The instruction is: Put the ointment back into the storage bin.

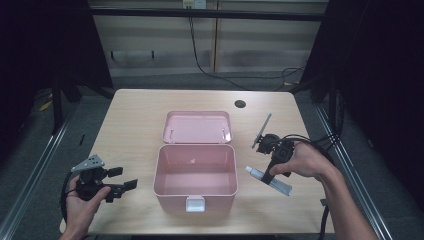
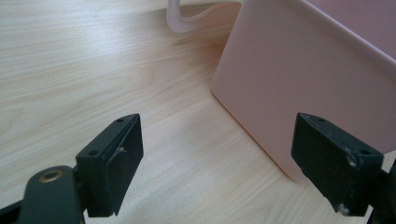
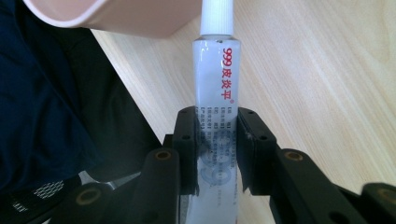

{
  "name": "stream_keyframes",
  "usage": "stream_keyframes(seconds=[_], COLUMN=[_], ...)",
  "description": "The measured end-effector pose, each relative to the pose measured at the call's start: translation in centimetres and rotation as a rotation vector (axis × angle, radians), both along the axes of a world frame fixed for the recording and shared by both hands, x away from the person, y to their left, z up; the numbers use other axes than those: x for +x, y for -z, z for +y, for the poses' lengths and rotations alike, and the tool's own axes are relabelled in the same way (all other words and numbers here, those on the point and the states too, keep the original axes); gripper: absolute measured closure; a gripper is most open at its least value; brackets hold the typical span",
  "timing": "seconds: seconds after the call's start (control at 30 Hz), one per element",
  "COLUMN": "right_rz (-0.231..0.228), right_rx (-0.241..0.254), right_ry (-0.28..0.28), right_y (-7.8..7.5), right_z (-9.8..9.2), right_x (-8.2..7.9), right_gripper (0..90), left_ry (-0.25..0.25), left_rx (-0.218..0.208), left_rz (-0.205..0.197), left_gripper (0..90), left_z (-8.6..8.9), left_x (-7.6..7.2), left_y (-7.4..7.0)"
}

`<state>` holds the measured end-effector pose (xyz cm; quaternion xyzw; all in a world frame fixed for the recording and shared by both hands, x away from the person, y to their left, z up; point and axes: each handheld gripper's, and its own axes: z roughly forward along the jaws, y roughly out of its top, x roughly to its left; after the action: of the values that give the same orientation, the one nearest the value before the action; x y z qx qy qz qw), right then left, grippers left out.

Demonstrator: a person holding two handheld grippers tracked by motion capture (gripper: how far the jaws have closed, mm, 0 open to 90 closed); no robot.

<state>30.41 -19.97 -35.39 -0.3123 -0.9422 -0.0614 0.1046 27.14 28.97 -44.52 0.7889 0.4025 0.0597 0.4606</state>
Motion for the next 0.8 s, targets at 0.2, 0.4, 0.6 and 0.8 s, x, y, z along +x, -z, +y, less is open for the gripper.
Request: stream_keyframes(seconds=[0.2,0.4,0.6,0.8], right_rz=[-0.023,-0.025,-0.036,-0.064], right_rx=[0.008,0.036,0.047,0.069], right_ry=[-0.009,-0.040,-0.066,-0.081], right_y=[-0.4,-1.3,-2.1,-3.2], right_z=[0.1,0.4,1.0,1.7], right_x=[-0.2,-0.4,-0.5,-0.6], right_gripper=[71.6,71.7,71.7,71.7], left_ry=[0.001,-0.001,0.000,-0.001], left_rx=[0.000,0.000,0.001,0.000], left_rz=[0.001,0.001,0.001,0.001], left_gripper=[16.9,16.9,16.9,16.9], left_z=[0.0,0.0,0.0,0.0], left_x=[0.0,0.0,0.0,0.0], left_y=[0.0,0.0,0.0,0.0])
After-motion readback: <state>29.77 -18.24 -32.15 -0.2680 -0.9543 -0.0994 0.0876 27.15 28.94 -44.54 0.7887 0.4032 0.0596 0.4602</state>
